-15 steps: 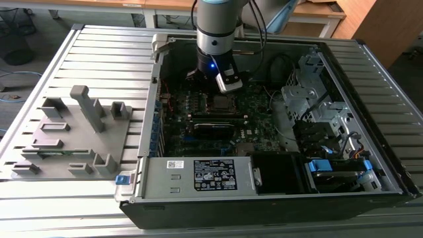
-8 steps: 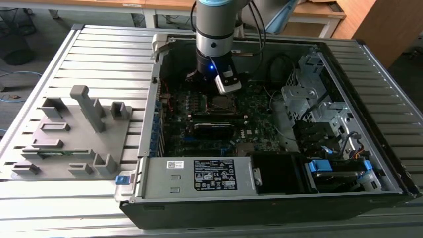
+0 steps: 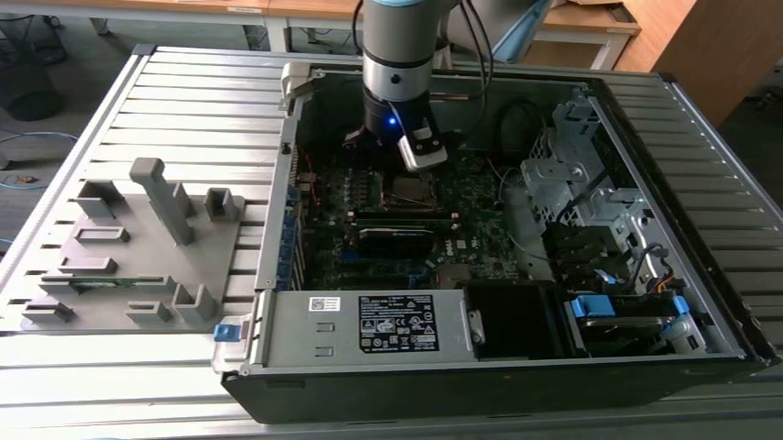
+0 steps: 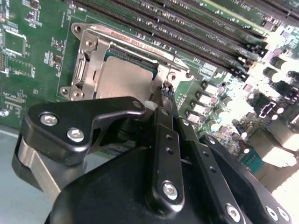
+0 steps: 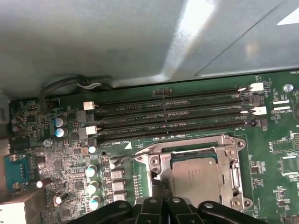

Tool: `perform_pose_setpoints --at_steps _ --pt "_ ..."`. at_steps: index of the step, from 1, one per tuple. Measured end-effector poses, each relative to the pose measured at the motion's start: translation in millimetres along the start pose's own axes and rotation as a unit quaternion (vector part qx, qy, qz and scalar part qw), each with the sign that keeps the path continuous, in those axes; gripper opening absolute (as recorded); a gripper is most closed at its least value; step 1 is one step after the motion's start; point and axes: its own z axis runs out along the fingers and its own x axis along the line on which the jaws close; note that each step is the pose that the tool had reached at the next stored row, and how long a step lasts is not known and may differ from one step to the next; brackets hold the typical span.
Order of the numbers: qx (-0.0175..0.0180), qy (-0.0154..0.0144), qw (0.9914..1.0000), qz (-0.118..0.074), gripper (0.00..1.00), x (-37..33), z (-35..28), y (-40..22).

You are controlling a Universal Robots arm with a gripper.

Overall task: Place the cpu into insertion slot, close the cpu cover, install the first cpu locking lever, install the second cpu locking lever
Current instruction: 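Close the cpu cover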

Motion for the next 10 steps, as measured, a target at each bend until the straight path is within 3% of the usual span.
perform_pose_setpoints --at_steps 6,10 --pt "0.0001 0.0001 1.00000 0.000 0.11 -0.2 -11.6 0.2" --pt "-0.0001 0.0000 1.00000 0.000 0.11 -0.3 -12.4 0.2"
